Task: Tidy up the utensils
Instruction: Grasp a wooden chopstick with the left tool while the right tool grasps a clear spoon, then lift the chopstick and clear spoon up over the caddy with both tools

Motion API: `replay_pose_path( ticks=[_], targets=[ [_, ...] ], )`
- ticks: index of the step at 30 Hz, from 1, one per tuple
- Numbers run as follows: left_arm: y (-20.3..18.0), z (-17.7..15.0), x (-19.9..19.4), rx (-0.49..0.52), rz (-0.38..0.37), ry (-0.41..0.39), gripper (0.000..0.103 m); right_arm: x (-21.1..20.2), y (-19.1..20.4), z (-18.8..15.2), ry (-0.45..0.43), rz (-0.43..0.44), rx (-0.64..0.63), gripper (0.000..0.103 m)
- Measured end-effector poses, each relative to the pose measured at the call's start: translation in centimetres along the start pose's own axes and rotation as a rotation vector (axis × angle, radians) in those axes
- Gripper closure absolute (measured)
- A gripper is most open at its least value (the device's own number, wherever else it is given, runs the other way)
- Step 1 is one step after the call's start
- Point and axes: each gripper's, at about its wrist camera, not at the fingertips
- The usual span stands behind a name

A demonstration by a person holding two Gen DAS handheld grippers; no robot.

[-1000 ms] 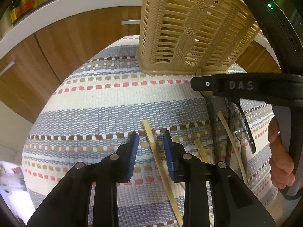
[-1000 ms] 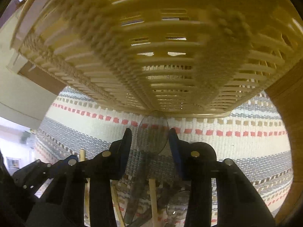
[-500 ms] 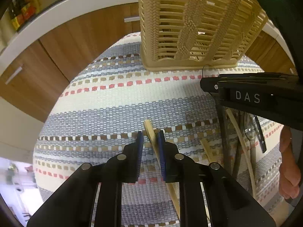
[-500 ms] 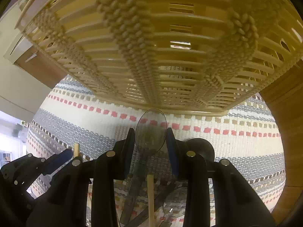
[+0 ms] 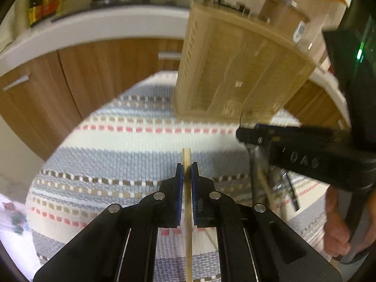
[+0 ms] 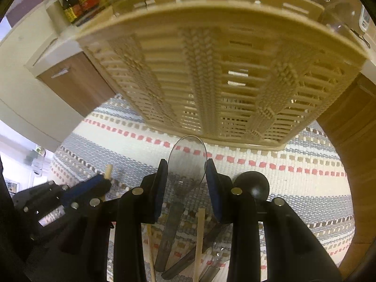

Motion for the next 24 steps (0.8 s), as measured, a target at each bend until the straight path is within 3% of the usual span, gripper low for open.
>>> replay_pose_path(
  ticks=[14,24],
  targets=[
    [-1.1,2.7,-10.0,-0.037,-0.013,-0.365,0.099,-6.8,-0.7,-0.3,-0.206,0.065,-0.020,0.073],
    [-3.7,8.1,-17.0,-0.033,-0.041,-0.705,0.099,-16.5,-1.0,2.0,-0.553,0.038,-0.054,0.073]
  ],
)
Point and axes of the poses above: each gripper's, at about its wrist camera, not at the fingertips, and x roughly the way its jaws point, y to its left, z to its top, and after that the axes turned 5 degrees about -y, right-handed
